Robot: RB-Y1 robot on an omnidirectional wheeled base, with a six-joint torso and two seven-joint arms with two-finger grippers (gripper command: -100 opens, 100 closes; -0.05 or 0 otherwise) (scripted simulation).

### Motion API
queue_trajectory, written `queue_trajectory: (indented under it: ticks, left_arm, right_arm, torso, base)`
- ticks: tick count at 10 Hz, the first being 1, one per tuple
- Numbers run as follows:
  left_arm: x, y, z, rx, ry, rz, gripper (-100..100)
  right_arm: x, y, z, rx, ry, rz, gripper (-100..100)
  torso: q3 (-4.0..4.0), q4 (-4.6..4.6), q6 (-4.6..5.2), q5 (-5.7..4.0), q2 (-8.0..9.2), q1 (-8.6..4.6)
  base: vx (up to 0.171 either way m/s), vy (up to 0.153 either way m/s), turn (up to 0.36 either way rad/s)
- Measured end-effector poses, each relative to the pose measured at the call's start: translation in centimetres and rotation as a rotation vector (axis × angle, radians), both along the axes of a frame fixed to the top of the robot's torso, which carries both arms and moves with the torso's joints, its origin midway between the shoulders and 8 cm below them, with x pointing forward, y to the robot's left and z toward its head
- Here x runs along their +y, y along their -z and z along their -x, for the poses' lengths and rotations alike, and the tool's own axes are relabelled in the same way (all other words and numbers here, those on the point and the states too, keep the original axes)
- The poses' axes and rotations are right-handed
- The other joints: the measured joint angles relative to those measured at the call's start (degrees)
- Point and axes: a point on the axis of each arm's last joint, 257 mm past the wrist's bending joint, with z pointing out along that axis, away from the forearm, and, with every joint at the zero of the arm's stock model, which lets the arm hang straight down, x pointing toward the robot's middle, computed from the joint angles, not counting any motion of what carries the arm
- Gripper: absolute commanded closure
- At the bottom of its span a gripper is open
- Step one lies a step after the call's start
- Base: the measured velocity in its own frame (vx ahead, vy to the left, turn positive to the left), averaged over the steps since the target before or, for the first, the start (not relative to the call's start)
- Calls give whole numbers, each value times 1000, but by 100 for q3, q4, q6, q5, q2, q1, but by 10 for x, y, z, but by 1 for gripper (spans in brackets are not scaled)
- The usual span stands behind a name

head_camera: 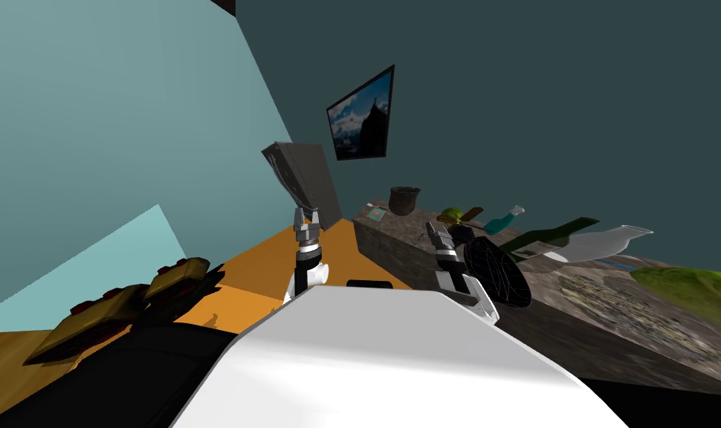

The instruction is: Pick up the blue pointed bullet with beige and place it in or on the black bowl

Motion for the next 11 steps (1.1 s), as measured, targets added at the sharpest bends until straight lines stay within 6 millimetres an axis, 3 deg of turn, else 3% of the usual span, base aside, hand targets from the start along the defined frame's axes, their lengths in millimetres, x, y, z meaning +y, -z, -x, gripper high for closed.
queue_trajectory:
  ticks: [11]
  left_arm:
    - [0, 0, 0, 0, 0, 0, 0]
  right_arm:
    - [-50, 119, 2, 275, 173, 206, -100]
  torso:
    - [5, 2, -1, -1, 9, -5]
  base:
    - [44, 48, -46]
